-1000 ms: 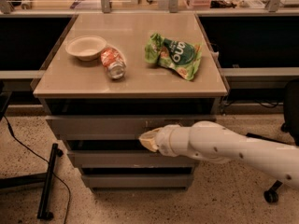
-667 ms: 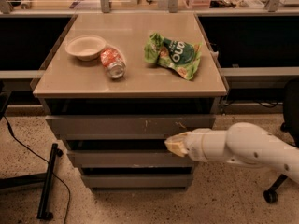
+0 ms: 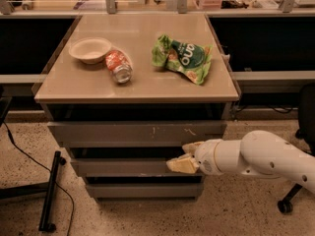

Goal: Close top drawer

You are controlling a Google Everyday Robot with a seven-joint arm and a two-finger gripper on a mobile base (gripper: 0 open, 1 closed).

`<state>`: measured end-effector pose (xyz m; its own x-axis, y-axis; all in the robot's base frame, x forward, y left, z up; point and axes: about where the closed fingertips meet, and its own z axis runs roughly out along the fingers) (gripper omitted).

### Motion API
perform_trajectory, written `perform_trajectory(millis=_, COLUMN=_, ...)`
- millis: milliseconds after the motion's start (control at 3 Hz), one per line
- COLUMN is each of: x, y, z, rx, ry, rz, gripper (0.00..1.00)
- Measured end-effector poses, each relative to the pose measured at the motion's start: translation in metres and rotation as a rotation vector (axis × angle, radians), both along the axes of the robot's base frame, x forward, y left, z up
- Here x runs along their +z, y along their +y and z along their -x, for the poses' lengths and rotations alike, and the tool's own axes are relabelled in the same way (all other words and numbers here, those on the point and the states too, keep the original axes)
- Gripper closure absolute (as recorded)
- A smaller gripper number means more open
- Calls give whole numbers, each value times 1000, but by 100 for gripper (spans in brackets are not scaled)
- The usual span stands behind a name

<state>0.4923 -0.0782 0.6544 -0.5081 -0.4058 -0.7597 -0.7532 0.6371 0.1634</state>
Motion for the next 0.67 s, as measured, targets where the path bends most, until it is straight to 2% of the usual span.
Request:
perform_trajectory(millis=333, x=0, y=0, z=0, rx=0, ry=0, rz=0, gripper=0)
perform_trajectory(millis=667, x=0, y=0, z=0, rx=0, ry=0, rz=0, gripper=0)
